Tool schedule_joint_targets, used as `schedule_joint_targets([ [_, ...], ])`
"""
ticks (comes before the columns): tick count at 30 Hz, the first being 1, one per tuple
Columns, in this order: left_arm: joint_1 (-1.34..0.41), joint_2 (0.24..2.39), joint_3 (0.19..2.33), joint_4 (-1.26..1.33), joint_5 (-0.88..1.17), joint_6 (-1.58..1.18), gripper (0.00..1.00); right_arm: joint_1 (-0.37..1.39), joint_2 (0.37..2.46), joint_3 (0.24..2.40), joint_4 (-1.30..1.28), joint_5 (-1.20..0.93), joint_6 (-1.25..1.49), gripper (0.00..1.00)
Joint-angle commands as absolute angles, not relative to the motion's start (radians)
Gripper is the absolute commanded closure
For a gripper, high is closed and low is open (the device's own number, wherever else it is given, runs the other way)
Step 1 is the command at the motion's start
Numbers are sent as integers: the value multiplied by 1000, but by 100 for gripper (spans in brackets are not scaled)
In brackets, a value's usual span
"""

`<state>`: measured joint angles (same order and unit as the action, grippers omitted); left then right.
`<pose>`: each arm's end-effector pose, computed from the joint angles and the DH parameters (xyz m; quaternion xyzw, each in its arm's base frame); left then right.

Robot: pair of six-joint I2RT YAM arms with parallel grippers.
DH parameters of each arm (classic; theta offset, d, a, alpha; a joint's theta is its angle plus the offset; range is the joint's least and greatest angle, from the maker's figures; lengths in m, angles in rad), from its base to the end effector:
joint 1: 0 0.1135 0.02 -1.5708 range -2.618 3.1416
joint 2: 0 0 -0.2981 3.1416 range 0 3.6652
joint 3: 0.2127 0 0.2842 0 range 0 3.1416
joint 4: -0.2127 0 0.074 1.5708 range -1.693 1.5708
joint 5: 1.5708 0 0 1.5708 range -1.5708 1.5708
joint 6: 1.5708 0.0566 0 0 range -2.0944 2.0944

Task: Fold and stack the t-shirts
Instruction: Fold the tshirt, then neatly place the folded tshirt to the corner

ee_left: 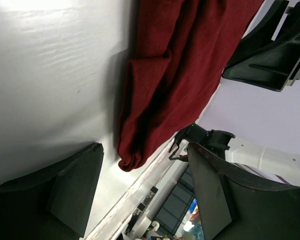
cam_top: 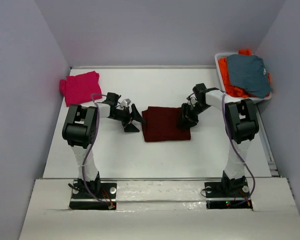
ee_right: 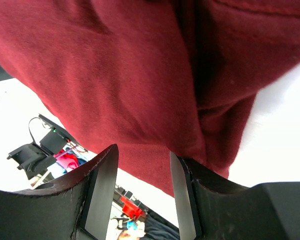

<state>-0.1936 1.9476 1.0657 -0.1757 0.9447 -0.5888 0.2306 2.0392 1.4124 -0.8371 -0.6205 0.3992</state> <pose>0.3888 -0.1230 0.1210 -0.0559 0.8673 -0.4930 0.0411 0.4087 0.1298 0.1458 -0.0638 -0.9489 -0.3056 0.0460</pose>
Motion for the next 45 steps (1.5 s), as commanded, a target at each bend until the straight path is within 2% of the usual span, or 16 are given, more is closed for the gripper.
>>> schedule_joint_targets([
  [1,-187,1976,1098,-111,973,-580,19,239,2052,1434,-781,-649,377,48],
  [17,-187,2003,1143,-224,881,-451,19,239,2056,1424,-770,-652,383,48],
  [45,-365,2154,1270,-176,980,-511,18,239,2056,1370,-703,-664,416,48],
])
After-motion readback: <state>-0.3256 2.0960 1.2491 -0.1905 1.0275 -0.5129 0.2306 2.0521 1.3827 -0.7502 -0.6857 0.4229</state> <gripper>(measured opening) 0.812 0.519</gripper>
